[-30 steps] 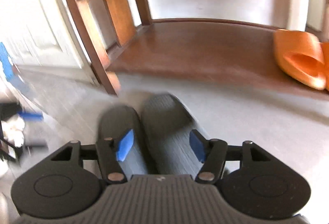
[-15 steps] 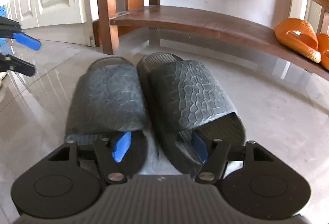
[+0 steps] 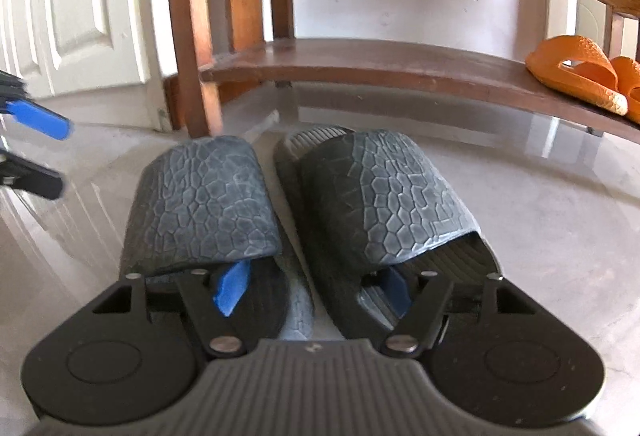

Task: Organize scattered shoes
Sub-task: 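Move the right tool to the dark grey slides and grasp both heels, then carry the dark grey slides with the right tool onto the lower shelf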

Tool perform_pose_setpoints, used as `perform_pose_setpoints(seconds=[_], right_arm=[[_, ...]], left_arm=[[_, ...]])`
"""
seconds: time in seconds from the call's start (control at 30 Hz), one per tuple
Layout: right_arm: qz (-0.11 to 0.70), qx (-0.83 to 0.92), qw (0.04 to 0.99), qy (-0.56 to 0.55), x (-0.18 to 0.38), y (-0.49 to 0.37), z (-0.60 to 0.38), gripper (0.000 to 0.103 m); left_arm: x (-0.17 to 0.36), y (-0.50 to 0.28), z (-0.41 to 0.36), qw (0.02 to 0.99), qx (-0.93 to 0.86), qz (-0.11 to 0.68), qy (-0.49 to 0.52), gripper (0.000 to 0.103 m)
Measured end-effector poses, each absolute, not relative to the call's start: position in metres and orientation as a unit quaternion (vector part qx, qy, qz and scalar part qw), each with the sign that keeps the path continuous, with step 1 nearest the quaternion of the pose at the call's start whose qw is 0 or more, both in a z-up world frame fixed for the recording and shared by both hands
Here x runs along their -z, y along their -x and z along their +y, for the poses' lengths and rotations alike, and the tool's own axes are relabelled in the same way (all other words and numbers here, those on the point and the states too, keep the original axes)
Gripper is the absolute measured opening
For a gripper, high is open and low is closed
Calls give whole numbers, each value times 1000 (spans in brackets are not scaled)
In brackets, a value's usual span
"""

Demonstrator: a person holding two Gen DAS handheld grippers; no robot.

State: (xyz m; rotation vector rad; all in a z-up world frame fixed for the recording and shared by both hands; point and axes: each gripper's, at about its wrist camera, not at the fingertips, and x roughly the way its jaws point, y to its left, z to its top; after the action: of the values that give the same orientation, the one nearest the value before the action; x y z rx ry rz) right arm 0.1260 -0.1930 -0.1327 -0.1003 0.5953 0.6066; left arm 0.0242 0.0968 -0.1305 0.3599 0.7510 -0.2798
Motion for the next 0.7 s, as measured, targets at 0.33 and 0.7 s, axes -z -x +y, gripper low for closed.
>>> perform_pose_setpoints(seconds=[0.33,0.7], right_arm=[[291,-287,913,-8,133,-137,-195,36],[289,-281,912,-83,116,-141,-212,27]], left_arm=[[139,-27,94,901,140,377,-165,70],[134,-20,98,905,129,370,-165,70]])
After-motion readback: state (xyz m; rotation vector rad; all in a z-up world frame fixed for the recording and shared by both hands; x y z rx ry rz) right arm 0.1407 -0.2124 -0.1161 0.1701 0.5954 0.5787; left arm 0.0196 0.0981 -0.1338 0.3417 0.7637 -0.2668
